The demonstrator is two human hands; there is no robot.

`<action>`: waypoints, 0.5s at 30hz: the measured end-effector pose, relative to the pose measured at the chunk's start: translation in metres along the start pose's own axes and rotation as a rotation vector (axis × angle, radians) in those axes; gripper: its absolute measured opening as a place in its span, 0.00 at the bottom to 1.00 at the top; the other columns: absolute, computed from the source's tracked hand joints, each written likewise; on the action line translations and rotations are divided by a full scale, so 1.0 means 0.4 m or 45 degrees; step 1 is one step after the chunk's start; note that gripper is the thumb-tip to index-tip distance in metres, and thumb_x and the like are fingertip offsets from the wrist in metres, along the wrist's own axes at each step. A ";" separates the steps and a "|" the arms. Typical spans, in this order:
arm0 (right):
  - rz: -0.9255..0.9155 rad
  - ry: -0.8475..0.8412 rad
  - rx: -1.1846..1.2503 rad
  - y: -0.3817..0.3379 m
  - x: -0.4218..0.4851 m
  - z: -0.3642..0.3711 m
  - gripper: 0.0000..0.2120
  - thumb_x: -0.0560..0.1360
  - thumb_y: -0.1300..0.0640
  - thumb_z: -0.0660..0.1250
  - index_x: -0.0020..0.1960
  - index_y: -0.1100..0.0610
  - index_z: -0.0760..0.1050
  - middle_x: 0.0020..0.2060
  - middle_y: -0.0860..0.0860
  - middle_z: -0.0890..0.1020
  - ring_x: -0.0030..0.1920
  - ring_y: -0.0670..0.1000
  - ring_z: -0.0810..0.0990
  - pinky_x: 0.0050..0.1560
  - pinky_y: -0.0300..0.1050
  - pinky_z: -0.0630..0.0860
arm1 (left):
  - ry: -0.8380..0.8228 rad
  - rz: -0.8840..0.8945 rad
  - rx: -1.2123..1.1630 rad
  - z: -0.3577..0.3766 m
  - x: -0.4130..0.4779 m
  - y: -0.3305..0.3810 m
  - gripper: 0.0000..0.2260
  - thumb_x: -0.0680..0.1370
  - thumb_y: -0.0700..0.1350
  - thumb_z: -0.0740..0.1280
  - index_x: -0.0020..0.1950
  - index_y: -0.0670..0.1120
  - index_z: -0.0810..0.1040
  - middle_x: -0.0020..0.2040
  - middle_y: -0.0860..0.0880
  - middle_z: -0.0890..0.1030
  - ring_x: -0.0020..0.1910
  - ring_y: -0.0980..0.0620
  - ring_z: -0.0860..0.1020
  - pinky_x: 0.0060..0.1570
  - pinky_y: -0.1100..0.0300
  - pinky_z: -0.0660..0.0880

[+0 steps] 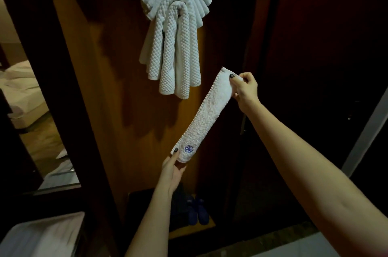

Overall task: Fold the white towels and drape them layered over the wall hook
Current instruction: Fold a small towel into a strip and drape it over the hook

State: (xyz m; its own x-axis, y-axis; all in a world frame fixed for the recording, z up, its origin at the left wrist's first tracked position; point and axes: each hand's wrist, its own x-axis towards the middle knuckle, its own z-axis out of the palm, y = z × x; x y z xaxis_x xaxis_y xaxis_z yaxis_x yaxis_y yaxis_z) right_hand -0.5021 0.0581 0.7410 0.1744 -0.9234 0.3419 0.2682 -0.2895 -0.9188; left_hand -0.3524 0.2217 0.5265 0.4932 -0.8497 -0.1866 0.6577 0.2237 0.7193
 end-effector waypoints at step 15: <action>-0.042 0.112 -0.485 0.160 -0.052 -0.148 0.12 0.78 0.63 0.63 0.61 0.58 0.69 0.48 0.50 0.74 0.47 0.50 0.76 0.45 0.48 0.77 | 0.411 0.487 0.156 0.018 0.060 0.115 0.05 0.79 0.38 0.66 0.45 0.45 0.74 0.45 0.47 0.80 0.42 0.53 0.80 0.37 0.63 0.77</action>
State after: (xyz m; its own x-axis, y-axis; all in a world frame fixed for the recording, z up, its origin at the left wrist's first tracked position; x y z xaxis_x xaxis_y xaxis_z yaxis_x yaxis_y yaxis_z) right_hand -0.5447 0.0438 0.6632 0.0853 -0.9253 0.3694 -0.1013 -0.3769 -0.9207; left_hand -0.3144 0.2082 0.5599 0.8488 -0.5230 -0.0777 0.3336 0.4158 0.8461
